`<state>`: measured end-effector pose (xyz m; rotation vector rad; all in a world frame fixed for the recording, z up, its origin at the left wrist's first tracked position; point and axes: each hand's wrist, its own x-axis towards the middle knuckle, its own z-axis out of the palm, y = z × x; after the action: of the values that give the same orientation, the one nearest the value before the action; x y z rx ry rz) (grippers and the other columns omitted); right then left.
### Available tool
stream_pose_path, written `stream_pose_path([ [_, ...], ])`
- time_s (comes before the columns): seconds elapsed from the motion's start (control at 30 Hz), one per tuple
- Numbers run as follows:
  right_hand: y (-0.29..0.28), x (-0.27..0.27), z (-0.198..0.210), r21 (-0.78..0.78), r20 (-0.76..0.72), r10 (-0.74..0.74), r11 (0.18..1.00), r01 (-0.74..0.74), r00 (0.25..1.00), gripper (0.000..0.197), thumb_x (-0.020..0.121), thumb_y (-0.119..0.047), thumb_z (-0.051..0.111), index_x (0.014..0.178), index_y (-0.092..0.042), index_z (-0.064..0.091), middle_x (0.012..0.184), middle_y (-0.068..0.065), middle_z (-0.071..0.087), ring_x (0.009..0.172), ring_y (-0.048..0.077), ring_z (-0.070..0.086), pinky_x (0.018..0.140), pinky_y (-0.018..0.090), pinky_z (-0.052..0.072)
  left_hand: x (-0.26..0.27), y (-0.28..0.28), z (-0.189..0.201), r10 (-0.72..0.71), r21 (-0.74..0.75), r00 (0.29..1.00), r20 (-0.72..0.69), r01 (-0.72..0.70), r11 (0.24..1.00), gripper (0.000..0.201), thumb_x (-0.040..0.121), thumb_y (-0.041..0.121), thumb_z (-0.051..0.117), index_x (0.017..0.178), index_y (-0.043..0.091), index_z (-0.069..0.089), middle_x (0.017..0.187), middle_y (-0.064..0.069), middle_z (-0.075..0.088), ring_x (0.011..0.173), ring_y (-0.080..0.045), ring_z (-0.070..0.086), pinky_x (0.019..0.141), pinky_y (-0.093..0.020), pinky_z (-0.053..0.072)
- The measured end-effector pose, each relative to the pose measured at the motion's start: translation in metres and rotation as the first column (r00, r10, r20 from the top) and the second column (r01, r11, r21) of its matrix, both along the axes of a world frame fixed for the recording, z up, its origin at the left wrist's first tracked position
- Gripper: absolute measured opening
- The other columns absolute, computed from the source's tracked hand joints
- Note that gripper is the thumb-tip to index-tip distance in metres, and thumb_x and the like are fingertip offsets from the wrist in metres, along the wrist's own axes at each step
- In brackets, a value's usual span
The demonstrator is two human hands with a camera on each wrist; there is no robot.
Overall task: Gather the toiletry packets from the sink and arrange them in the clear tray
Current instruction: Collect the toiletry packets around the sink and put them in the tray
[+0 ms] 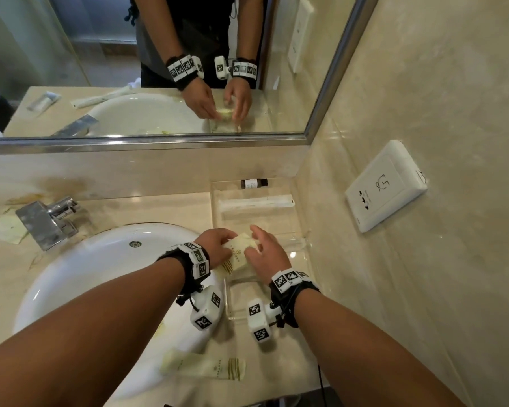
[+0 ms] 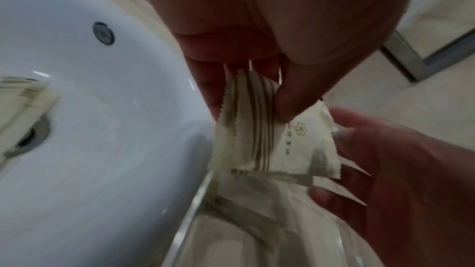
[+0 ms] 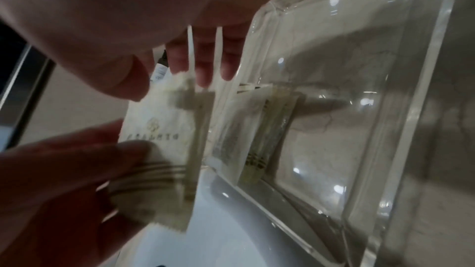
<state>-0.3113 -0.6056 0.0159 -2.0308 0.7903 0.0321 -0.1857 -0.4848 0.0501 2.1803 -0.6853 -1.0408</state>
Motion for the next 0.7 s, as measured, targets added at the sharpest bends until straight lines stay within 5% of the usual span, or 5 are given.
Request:
stream_pose_path([
  [0.13, -0.003, -0.009, 0.001, 0.041, -0.005, -0.028, 0.999, 0.028, 1.0, 0.051, 0.102, -0.035, 0.039, 0.153, -0.029, 0.035, 0.149, 0.001, 0.049, 0.13, 0.016, 0.05, 0.106, 0.032, 0.041, -0.014, -0.02, 0.002, 0.0, -0.073, 0.999, -0.047, -0.004, 0.997, 0.053, 0.081, -0.007, 0.051, 0.125, 0.02, 0.061, 0.105, -0.003, 0.068, 0.09, -0.019, 0.067, 0.062, -0.018, 0.049],
  [0.3, -0.01, -0.024, 0.003, 0.068, 0.047, -0.083, 0.994, 0.079, 0.995, 0.05, 0.1, -0.026, 0.041, 0.15, -0.033, 0.04, 0.149, -0.006, 0.049, 0.133, 0.01, 0.047, 0.107, 0.028, 0.038, -0.027, -0.038, -0.002, -0.019, -0.123, 0.998, -0.058, 0.012, 0.992, 0.055, 0.08, -0.01, 0.05, 0.123, 0.024, 0.06, 0.105, -0.008, 0.068, 0.071, -0.014, 0.064, 0.055, -0.019, 0.049],
  [0.43, -0.022, -0.032, 0.006, 0.122, 0.087, -0.27, 0.958, 0.259, 0.959, 0.046, 0.097, -0.017, 0.048, 0.14, -0.034, 0.052, 0.133, -0.007, 0.057, 0.107, 0.002, 0.056, 0.087, 0.021, 0.044, -0.034, -0.049, -0.01, -0.074, -0.001, 0.997, 0.0, 0.074, 0.997, 0.053, 0.079, 0.018, 0.073, 0.128, 0.025, 0.053, 0.109, -0.006, 0.068, 0.086, -0.021, 0.068, 0.074, -0.033, 0.058],
  [0.57, -0.028, -0.036, 0.006, 0.177, 0.055, -0.34, 0.929, 0.326, 0.939, 0.043, 0.09, -0.023, 0.052, 0.129, -0.041, 0.057, 0.12, -0.01, 0.061, 0.096, 0.003, 0.06, 0.083, 0.033, 0.055, -0.04, -0.053, -0.014, -0.397, 0.244, 0.882, 0.254, 0.339, 0.909, 0.095, 0.062, 0.054, 0.079, 0.142, 0.03, 0.033, 0.12, 0.0, 0.056, 0.101, -0.021, 0.061, 0.082, -0.034, 0.053],
  [0.7, -0.029, -0.038, 0.003, 0.197, -0.004, -0.317, 0.93, 0.312, 0.948, 0.047, 0.081, -0.025, 0.055, 0.122, -0.048, 0.057, 0.126, -0.005, 0.061, 0.106, 0.015, 0.064, 0.091, 0.044, 0.056, -0.043, -0.058, -0.018, -0.473, 0.346, 0.824, 0.311, 0.366, 0.864, 0.09, 0.071, 0.045, 0.076, 0.146, 0.023, 0.031, 0.128, -0.007, 0.045, 0.107, -0.028, 0.061, 0.087, -0.039, 0.054],
])
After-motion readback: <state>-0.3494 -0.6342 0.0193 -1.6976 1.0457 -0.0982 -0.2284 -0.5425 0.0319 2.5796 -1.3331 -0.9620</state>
